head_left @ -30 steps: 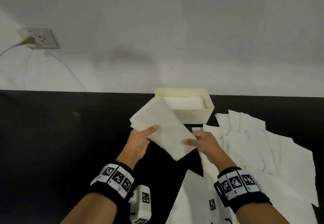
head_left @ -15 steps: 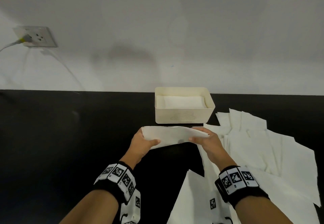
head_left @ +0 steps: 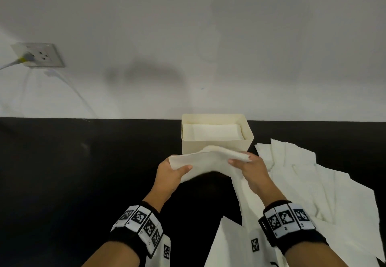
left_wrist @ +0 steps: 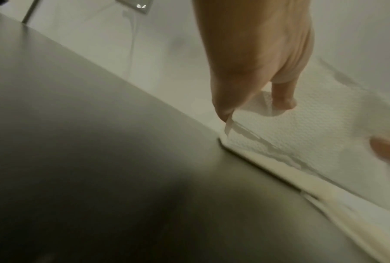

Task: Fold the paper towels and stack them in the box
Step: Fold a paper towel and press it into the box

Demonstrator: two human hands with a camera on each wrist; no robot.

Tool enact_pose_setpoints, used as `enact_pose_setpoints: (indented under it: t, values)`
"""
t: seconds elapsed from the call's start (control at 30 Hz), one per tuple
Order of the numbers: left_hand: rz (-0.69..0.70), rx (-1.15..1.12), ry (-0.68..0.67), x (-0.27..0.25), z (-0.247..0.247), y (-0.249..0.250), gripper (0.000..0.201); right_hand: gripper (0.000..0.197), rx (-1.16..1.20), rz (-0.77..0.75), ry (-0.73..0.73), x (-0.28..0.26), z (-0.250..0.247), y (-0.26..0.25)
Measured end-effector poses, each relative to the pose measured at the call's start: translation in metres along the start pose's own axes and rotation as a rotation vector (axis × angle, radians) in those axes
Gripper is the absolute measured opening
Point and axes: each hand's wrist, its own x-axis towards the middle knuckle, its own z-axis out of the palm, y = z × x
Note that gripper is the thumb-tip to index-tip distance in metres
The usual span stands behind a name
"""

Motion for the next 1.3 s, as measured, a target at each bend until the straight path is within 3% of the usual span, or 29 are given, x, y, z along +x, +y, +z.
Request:
enact_pose_setpoints:
  t: [0.13,0.23,0.37,0.47,0.63,0.77,0.97,1.3]
  values:
    - [0.255,-0.018,0.053,0.022,0.006,0.050,0.026,0.027,0.065,-0.151,0.040,0.021,-0.005,-0.057]
    - [0.331,-0.001,0.047,0.044,0.017,0.086,0.026,0.025,0.066,-0.222,0.057,0.042,-0.006,-0.092]
    - [0.287,0.040,0.038,0.072,0.031,0.095,0.025,0.022,0.080,-0.174,0.061,0.068,-0.007,-0.101]
    - [0.227,0.123,0.040,0.085,0.037,0.083,0.038,0.028,0.009,-0.110,0.032,0.081,-0.007,-0.090]
    - [0.258,0.189,-0.008,0.095,0.038,0.074,0.055,0.034,-0.020,-0.085,-0.031,0.093,-0.008,-0.075]
    - [0.324,0.256,-0.050,0.105,0.036,0.078,0.046,0.031,-0.107,-0.066,-0.050,0.102,-0.011,-0.074]
    - [0.413,0.264,-0.040,0.108,0.037,0.083,0.006,0.020,-0.144,-0.078,-0.021,0.105,-0.017,-0.071]
    - [0.378,0.282,0.003,0.108,0.034,0.076,0.009,0.029,-0.249,-0.071,-0.040,0.105,-0.018,-0.072]
